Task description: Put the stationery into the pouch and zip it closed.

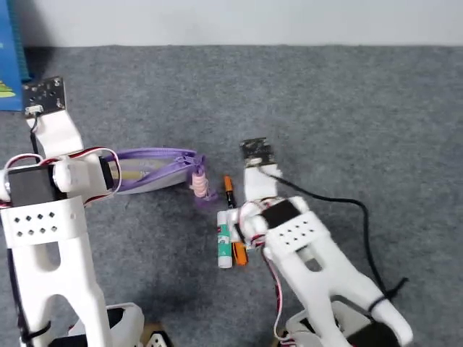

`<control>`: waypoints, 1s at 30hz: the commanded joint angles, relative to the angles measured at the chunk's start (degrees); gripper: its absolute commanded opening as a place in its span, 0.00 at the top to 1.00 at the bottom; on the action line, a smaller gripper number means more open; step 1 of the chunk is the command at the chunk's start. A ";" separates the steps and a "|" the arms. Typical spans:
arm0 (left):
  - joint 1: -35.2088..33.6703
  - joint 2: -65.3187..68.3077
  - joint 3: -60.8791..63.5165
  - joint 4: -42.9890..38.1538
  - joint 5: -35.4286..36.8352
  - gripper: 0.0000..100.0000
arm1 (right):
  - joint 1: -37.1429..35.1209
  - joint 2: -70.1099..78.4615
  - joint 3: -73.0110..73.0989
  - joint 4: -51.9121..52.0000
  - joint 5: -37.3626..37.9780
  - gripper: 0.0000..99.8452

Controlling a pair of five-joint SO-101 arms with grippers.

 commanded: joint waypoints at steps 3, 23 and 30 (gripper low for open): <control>0.00 -1.14 0.13 -1.41 -0.35 0.99 | -2.07 4.70 -6.42 -1.54 -0.97 0.76; 0.09 -1.14 1.36 -3.08 -0.35 0.99 | -2.51 20.18 -7.12 -10.59 1.76 0.76; 0.09 -1.14 1.36 -3.08 -0.35 0.99 | -2.24 20.70 -7.91 -10.77 1.93 0.76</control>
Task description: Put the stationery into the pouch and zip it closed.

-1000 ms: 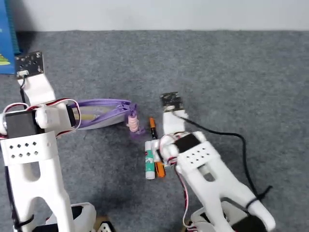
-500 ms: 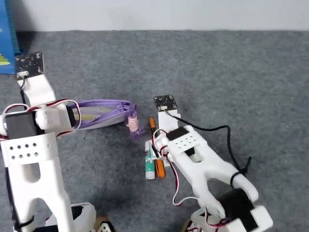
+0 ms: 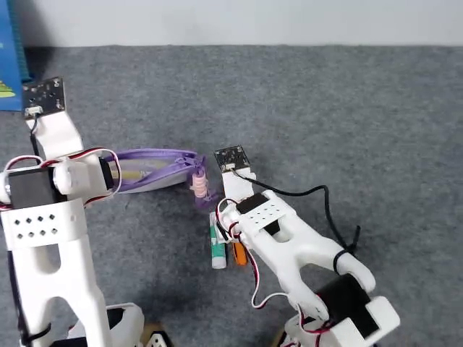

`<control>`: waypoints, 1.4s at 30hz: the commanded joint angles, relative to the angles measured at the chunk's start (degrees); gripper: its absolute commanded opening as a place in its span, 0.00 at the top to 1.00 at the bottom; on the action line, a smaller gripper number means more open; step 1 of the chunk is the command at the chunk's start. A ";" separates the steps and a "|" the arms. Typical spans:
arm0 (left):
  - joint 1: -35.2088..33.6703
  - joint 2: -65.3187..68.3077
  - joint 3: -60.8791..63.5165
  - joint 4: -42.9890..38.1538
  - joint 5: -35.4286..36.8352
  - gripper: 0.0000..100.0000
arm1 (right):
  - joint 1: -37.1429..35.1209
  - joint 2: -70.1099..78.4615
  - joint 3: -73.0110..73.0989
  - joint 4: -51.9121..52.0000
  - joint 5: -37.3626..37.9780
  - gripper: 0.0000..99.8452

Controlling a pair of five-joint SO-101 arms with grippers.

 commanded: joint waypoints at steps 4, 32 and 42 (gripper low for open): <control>0.09 -0.62 0.04 -1.58 -0.35 0.99 | 0.75 -0.22 -2.64 -0.66 0.44 0.76; 0.09 -0.62 0.04 -1.23 -0.35 0.99 | 2.86 -47.96 -2.37 19.74 5.71 0.99; 0.09 -0.62 0.04 -1.23 -0.35 0.99 | -1.01 -65.89 -2.37 15.08 5.45 0.99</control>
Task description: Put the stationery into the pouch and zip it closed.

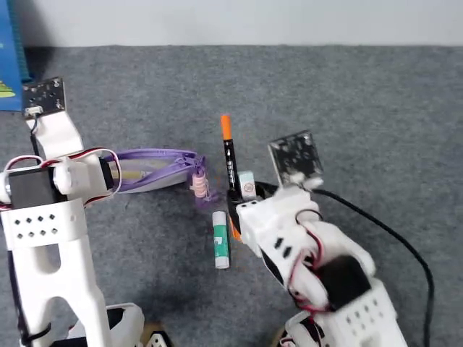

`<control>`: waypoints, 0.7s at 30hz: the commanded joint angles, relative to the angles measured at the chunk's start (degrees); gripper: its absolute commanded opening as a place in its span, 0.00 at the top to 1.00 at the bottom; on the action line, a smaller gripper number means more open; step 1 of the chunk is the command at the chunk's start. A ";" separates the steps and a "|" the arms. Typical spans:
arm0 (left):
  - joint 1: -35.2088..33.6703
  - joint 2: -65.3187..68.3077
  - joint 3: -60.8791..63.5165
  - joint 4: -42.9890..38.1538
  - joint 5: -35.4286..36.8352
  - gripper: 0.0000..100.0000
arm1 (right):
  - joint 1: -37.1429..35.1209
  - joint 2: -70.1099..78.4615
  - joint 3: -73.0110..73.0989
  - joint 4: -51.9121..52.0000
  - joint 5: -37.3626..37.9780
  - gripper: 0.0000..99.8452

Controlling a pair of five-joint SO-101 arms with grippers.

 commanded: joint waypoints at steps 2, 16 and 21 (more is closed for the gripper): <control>0.09 -0.62 0.04 -1.23 -0.35 0.99 | -4.00 -6.90 -2.46 -5.67 0.26 0.99; 5.10 -0.97 -0.40 -1.67 4.92 0.99 | -15.08 -11.30 3.16 -39.16 0.88 0.99; 5.45 -0.97 -0.40 -2.20 6.59 0.99 | -15.43 -7.69 12.84 -59.03 7.30 0.99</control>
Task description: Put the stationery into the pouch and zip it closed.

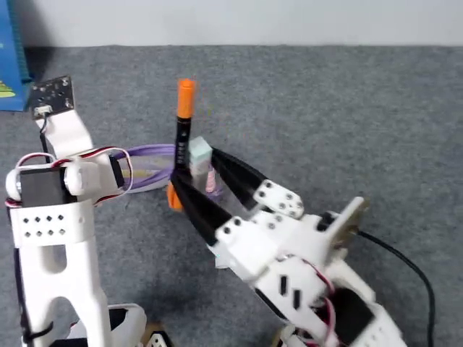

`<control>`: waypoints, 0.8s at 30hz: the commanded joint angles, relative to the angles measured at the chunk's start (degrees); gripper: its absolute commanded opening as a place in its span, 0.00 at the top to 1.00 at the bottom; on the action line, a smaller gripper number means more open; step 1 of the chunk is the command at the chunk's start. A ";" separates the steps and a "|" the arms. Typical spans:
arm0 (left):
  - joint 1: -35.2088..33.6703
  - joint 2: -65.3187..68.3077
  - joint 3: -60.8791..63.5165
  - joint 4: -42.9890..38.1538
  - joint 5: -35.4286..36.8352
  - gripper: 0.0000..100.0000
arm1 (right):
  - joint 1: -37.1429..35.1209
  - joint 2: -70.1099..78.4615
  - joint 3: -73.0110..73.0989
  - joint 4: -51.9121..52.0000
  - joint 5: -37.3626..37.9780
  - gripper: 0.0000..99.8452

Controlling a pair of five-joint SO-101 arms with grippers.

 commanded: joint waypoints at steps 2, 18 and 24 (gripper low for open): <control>1.05 -0.62 -0.40 -2.46 1.14 0.99 | -0.48 3.74 6.33 -21.14 4.48 0.99; 0.88 -0.44 -0.31 -2.81 1.05 0.99 | 1.71 31.34 10.90 -53.05 9.14 0.99; 0.88 -0.44 -0.31 -2.81 0.88 0.99 | 3.30 38.90 13.54 -58.59 9.23 0.99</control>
